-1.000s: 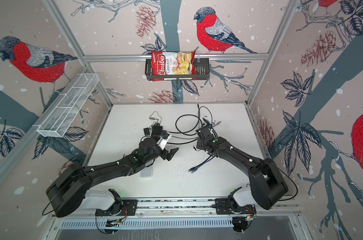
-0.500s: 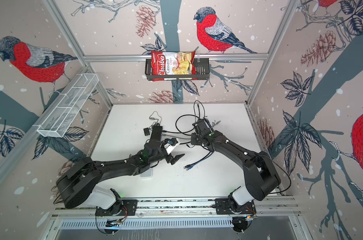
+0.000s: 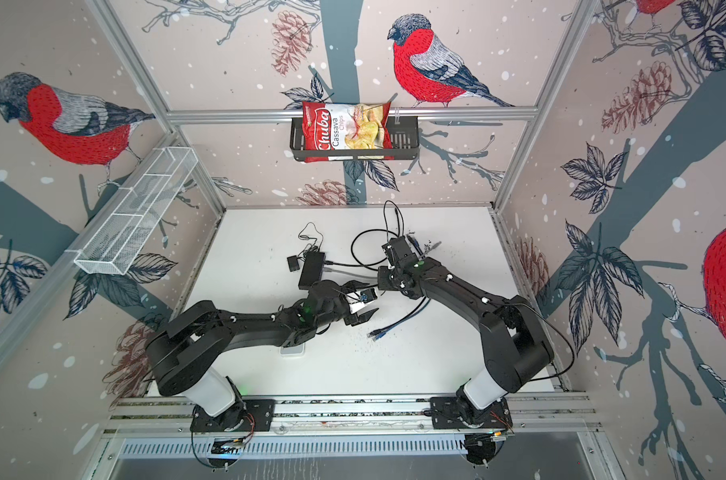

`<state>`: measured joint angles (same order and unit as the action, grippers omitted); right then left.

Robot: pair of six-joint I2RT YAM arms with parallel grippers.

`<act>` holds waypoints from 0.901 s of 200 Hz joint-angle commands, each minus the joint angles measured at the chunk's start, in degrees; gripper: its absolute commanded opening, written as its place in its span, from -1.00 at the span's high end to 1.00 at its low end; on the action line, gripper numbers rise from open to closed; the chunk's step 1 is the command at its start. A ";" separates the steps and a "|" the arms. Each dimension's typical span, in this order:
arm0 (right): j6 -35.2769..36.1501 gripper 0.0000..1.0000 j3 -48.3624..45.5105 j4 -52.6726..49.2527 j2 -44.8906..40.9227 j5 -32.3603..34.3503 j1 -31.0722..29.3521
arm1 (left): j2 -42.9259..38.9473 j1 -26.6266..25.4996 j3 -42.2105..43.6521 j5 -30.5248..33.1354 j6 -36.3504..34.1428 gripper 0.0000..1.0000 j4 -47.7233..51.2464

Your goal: Insert the plug into the switch port

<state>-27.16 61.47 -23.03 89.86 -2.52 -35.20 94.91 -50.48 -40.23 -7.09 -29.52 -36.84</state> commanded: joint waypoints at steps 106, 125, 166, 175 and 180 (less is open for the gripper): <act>0.60 1.00 0.14 1.45 -0.60 -4.66 1.66 | 6.29 0.02 -5.36 -2.67 7.06 0.67 -0.79; 0.62 1.00 0.23 1.91 -0.67 -4.40 1.92 | 6.89 0.03 -7.11 -5.90 9.35 1.00 1.35; 1.04 0.85 0.19 3.02 -1.07 -2.91 2.58 | 7.23 0.75 -7.25 -8.70 16.31 1.00 -0.67; 1.18 0.74 -0.07 3.51 -1.33 -2.38 2.81 | 7.00 1.64 -6.73 -9.75 19.67 1.00 -2.59; 1.28 0.65 -0.40 3.91 -1.61 -2.09 2.93 | 6.81 2.24 -6.64 -10.66 21.67 1.00 -3.48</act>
<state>-26.94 61.47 -21.43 89.19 -6.33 -32.69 102.13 -49.87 -47.51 -13.80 -16.82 -35.62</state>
